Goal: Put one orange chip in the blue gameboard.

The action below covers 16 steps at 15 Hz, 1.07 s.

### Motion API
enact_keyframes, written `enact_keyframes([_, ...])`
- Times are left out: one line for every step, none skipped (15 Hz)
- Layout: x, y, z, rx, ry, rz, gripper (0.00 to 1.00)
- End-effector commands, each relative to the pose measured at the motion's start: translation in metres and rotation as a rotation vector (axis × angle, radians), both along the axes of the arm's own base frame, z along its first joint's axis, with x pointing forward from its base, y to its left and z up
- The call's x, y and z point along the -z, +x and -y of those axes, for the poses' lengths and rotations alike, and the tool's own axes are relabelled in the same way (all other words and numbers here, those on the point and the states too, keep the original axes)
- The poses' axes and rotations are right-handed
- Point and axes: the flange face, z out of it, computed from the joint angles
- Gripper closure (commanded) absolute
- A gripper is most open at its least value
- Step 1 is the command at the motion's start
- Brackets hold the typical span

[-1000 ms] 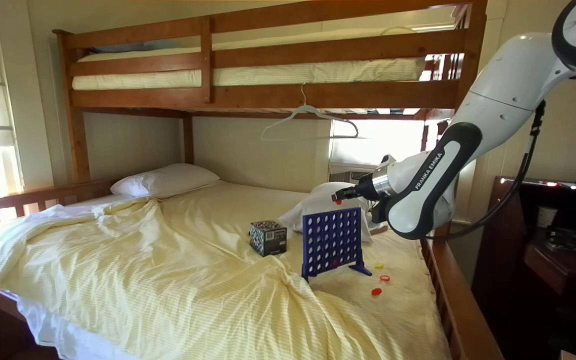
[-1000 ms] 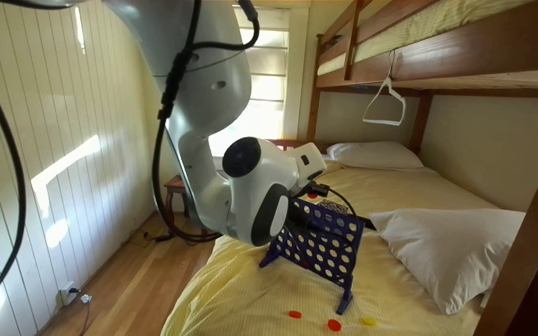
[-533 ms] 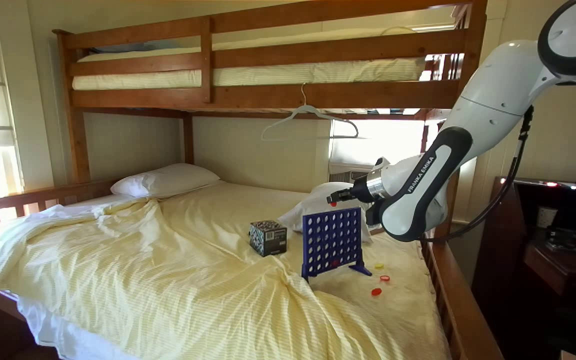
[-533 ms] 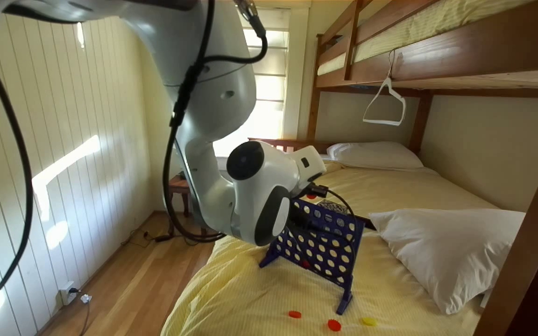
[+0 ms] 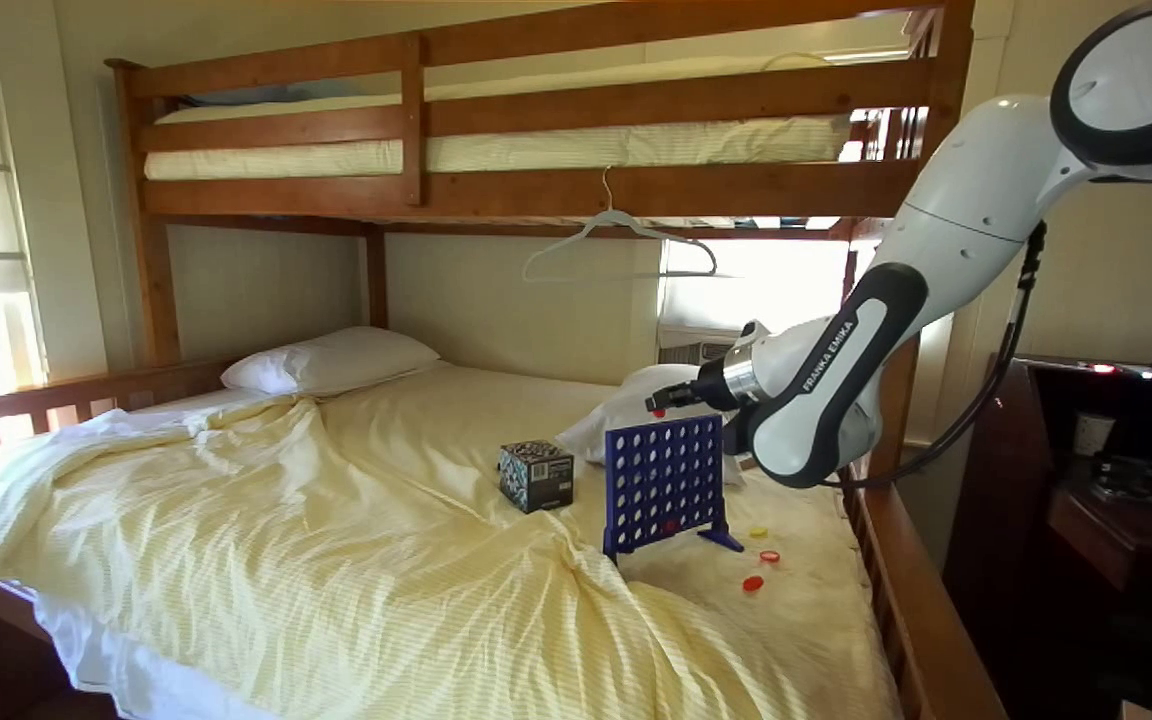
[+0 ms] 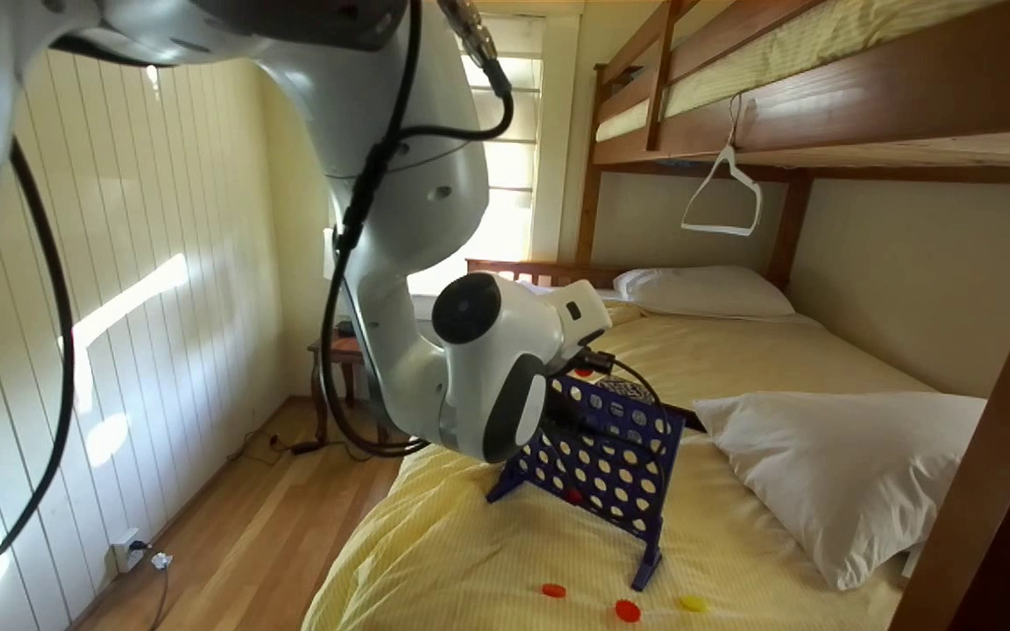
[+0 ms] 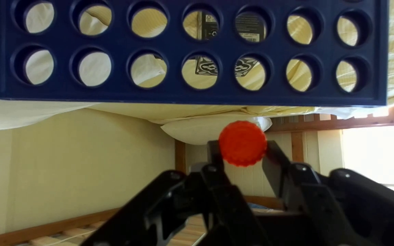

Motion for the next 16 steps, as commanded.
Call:
enact_keyframes([0.0037, 0.0074, 0.0005, -0.017, 0.011, 0.024, 0.9])
enact_keyframes([0.0043, 0.0084, -0.0001, -0.018, 0.012, 0.025, 0.9])
enact_keyframes([0.0051, 0.0089, -0.0009, -0.02, 0.013, 0.025, 0.9])
enact_keyframes([0.0059, 0.0095, -0.0015, -0.021, 0.013, 0.024, 0.9])
enact_keyframes([0.0066, 0.01, -0.0017, -0.022, 0.013, 0.025, 0.9])
enact_keyframes([0.007, 0.0104, -0.0021, -0.023, 0.014, 0.026, 0.9])
enact_keyframes([0.0075, 0.0108, -0.0021, -0.022, 0.014, 0.027, 0.9])
enact_keyframes([0.0079, 0.0108, -0.0022, -0.023, 0.014, 0.029, 0.9])
enact_keyframes([0.0081, 0.0107, -0.0021, -0.021, 0.014, 0.031, 0.9])
enact_keyframes([0.0084, 0.0106, -0.0021, -0.021, 0.015, 0.033, 0.9])
enact_keyframes([0.0088, 0.0105, -0.0021, -0.021, 0.015, 0.034, 0.9])
enact_keyframes([0.0096, 0.0104, -0.0024, -0.021, 0.016, 0.036, 0.9])
enact_keyframes([0.0102, 0.0104, -0.0026, -0.021, 0.017, 0.036, 0.9])
enact_keyframes([0.011, 0.0105, -0.0029, -0.021, 0.016, 0.036, 0.9])
enact_keyframes([0.0117, 0.0105, -0.0028, -0.02, 0.017, 0.035, 0.9])
enact_keyframes([0.0122, 0.0104, -0.0027, -0.02, 0.018, 0.035, 0.9])
